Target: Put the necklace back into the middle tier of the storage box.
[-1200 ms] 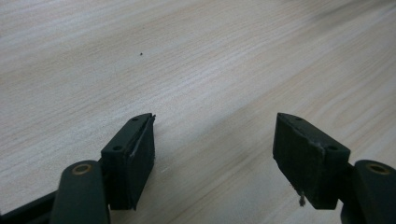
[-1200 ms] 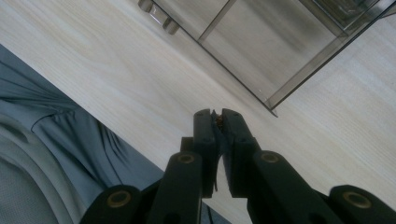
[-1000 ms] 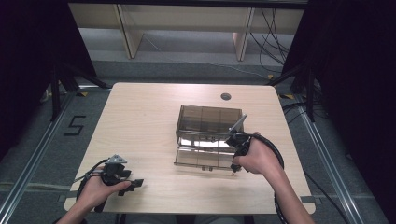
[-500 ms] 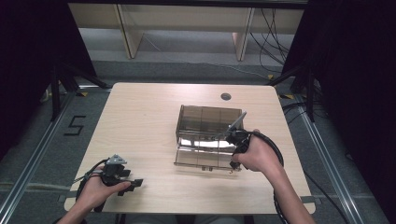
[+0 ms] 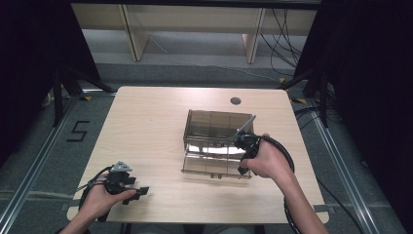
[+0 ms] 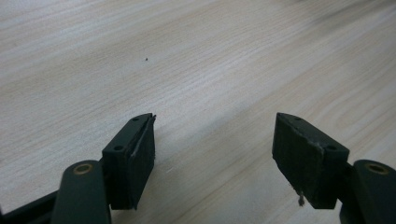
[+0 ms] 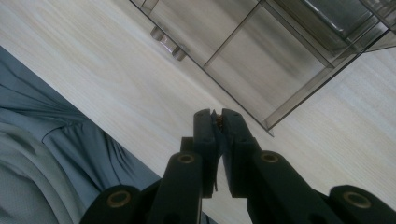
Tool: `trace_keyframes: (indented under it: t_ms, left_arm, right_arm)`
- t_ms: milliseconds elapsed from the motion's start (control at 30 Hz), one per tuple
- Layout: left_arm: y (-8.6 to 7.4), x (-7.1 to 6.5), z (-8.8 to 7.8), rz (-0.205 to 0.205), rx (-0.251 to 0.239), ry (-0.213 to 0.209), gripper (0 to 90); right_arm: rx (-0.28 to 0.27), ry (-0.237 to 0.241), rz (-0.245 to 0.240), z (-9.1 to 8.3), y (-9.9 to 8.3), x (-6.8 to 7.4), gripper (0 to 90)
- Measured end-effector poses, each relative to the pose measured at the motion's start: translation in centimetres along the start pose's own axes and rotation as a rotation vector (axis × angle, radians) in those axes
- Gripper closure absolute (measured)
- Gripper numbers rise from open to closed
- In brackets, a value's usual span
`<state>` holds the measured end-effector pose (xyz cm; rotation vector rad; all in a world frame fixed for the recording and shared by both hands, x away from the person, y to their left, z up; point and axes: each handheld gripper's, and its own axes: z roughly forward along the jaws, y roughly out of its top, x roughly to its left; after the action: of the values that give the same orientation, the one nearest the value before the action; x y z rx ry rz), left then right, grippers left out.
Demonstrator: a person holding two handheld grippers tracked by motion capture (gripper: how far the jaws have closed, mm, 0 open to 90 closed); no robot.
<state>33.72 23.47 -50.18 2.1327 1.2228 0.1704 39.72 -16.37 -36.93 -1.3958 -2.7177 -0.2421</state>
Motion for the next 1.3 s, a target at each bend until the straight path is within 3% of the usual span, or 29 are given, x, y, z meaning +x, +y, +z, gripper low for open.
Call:
trace_keyframes:
  t_ms: [133, 233, 267, 333, 400, 467, 600, 667, 733, 900, 1300]
  left_arm:
    - [0.01, -0.02, 0.0, 0.003, -0.003, 0.001, 29.6]
    - [0.02, 0.0, 0.0, 0.002, 0.0, 0.001, 29.7]
    - [0.02, -0.01, -0.02, 0.002, -0.002, 0.002, 29.6]
    - [0.04, -0.04, -0.05, 0.002, -0.008, 0.003, 29.7]
    - [0.04, 0.04, -0.1, 0.009, -0.001, 0.003, 29.7]
    - [0.04, 0.03, -0.1, 0.008, -0.001, 0.003, 29.7]
    - [0.05, 0.0, -0.08, -0.001, -0.009, 0.005, 29.7]
    - [0.04, -0.03, -0.04, -0.001, -0.011, 0.008, 29.7]
    - [0.09, 0.0, -0.17, 0.011, 0.002, 0.017, 29.7]
    - [0.04, 0.0, -0.07, -0.001, -0.009, 0.006, 29.7]
    - [0.01, -0.05, 0.06, 0.0, -0.012, 0.008, 29.7]
  right_arm:
    - [0.01, -0.001, 0.028, -0.07, 0.08, 0.16, 85.4]
    - [-0.013, -0.005, -0.016, 0.13, 0.18, -0.11, 85.4]
    - [-0.009, -0.001, -0.01, 0.15, 0.21, -0.09, 85.4]
    - [-0.012, 0.003, -0.052, 0.16, 0.34, -0.39, 85.4]
    - [-0.021, -0.006, -0.036, 0.06, 0.33, -0.29, 85.4]
    - [-0.011, 0.002, 0.01, -0.11, 0.36, 0.01, 85.4]
    - [-0.019, 0.003, 0.006, -0.23, 0.5, 0.04, 85.5]
    - [-0.04, 0.0, -0.03, -0.19, 0.55, -0.16, 85.4]
    - [-0.021, 0.004, 0.013, -0.42, 0.62, 0.15, 85.4]
    - [-0.043, 0.001, -0.008, -0.62, 0.67, -0.03, 85.4]
    - [-0.077, -0.006, 0.001, -0.56, 0.72, 0.01, 85.4]
